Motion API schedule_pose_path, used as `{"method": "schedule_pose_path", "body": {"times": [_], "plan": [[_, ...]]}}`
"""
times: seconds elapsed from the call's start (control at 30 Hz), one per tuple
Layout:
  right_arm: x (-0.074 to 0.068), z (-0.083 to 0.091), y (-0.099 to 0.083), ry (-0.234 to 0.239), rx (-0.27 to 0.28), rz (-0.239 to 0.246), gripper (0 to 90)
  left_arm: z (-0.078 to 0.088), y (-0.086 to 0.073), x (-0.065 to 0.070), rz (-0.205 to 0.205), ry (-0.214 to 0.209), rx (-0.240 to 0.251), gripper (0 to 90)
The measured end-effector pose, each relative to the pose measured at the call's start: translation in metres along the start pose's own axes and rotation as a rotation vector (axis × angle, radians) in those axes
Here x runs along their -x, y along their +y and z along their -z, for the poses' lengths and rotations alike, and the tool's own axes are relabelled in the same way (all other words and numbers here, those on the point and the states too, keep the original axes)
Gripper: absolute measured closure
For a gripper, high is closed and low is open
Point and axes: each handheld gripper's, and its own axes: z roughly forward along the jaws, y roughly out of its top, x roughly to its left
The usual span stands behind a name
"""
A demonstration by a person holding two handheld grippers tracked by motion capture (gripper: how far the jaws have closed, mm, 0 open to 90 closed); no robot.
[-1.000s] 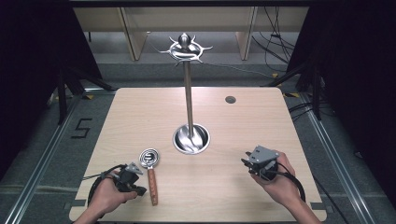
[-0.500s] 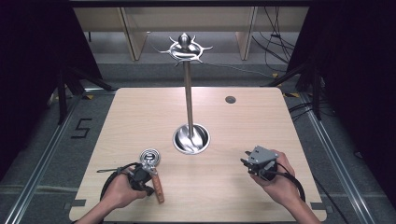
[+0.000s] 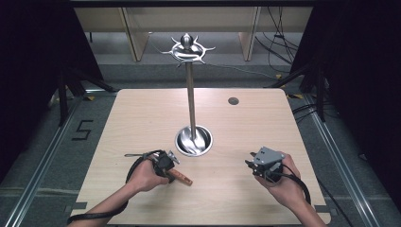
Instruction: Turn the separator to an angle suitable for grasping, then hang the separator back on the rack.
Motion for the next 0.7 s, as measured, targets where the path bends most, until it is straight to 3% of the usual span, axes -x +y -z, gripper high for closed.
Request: {"method": "schedule_pose_path", "body": {"times": [0.03, 0.07, 0.3, 0.33, 0.4, 0.5, 0.6, 0.7], "plan": [[0.0, 0.0, 0.0, 0.0, 0.0, 0.0, 65.3, 0.0, 0.0, 0.0, 0.0, 0.0, 0.0, 89.5], [0.0, 0.0, -0.001, 0.001, -0.01, -0.031, 65.0, -0.002, 0.008, -0.003, -0.007, 0.002, 0.004, 89.5], [0.002, 0.004, -0.004, -0.018, -0.002, -0.039, 64.0, -0.004, 0.031, -0.012, -0.031, -0.016, 0.02, 88.9], [0.002, 0.006, -0.005, -0.017, -0.004, -0.042, 63.9, 0.0, 0.033, -0.012, -0.054, -0.019, 0.018, 87.3], [0.003, 0.007, -0.005, -0.02, -0.008, -0.049, 63.5, 0.009, 0.035, -0.012, -0.069, -0.026, 0.037, 81.0], [0.004, 0.006, -0.006, -0.009, 0.004, -0.077, 62.8, 0.021, 0.037, -0.019, -0.092, 0.03, 0.054, 66.2], [0.004, 0.005, -0.006, -0.005, 0.013, -0.078, 62.1, 0.025, 0.036, -0.028, -0.119, 0.075, 0.025, 53.0], [0.005, 0.005, -0.006, 0.002, 0.007, -0.085, 61.5, 0.024, 0.036, -0.038, -0.209, 0.074, -0.041, 48.0]]}}
